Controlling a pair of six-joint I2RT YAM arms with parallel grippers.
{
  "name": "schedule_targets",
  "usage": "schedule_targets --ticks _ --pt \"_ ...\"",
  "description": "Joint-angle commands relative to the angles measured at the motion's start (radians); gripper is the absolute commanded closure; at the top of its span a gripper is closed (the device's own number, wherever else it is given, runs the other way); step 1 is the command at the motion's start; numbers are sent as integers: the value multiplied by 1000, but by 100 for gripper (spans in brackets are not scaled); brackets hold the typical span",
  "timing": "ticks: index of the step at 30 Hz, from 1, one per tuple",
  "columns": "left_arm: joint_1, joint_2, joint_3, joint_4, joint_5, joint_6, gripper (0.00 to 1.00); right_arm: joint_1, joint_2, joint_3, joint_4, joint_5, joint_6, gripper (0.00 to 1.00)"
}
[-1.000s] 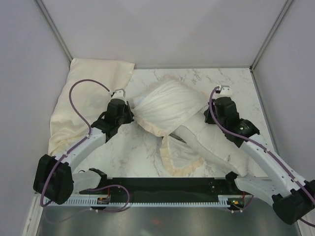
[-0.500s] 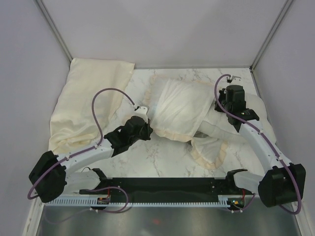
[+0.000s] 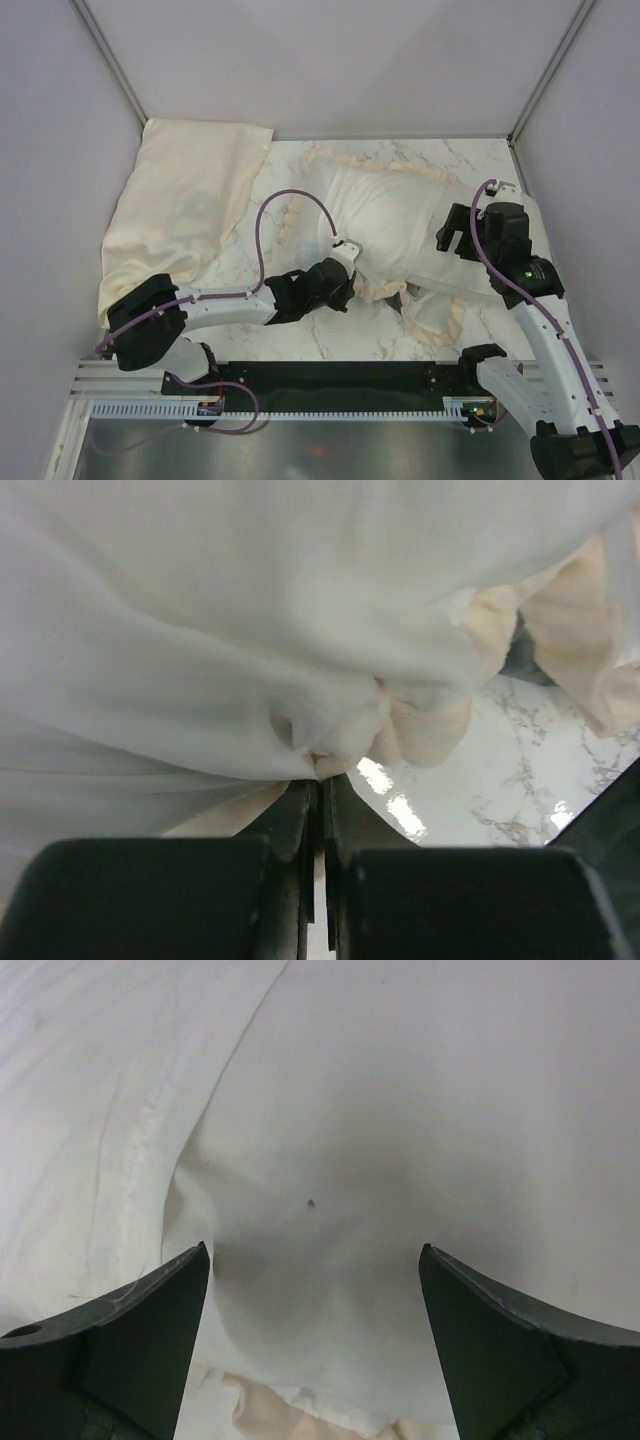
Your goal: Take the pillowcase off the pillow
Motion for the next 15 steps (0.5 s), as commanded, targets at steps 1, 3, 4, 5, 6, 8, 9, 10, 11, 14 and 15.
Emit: schedule_targets --ticks 1,3,4,5,6,8,9,10,11,14,15 --pt "-47 13 68 89 17 -18 98 -1 -43 -48 -126 -78 41 7" --pt "-62 8 79 89 16 -12 98 0 -67 -90 -140 -114 58 4" --pt "-74 5 80 87 8 4 98 5 -87 -104 -140 -150 61 4" --pt "-76 -7 82 83 8 8 98 11 -93 -115 -136 -161 76 2" --pt "-76 -15 84 78 6 13 98 31 -95 -118 -124 -164 84 2" --pt "-77 -41 90 54 -3 33 98 40 -77 -127 -108 -158 90 2" --pt "-77 -68 102 37 -11 42 98 43 -55 -149 -78 -161 93 2" --pt "-77 -87 111 0 -17 65 92 45 -41 -164 -58 -169 96 2" --pt "-77 -103 132 -20 -23 80 80 46 -29 -181 -36 -186 99 5" --pt "-76 -197 168 -104 -78 142 23 59 17 -264 76 -192 130 40" --pt "-73 -244 197 -123 -107 183 17 62 38 -291 111 -189 136 52"
